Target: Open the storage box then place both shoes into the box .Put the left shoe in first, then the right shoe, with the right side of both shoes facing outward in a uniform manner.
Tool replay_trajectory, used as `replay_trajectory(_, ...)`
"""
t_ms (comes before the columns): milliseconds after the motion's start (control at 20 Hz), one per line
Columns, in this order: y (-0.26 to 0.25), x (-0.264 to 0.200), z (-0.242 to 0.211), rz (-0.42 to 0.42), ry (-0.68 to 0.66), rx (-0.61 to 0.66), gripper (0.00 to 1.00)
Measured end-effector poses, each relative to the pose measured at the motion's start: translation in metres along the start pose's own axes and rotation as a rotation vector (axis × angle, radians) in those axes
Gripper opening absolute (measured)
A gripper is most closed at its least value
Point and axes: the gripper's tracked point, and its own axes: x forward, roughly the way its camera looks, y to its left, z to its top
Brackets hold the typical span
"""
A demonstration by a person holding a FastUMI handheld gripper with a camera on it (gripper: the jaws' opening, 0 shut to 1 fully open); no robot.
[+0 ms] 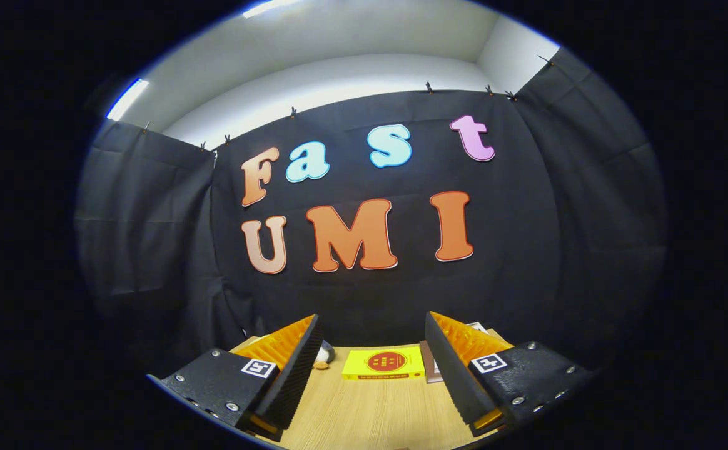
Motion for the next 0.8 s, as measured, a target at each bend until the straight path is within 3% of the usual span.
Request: replay_trajectory(800,0.035,0.023,0.044,0.046,-0.161,-0.082,0.98)
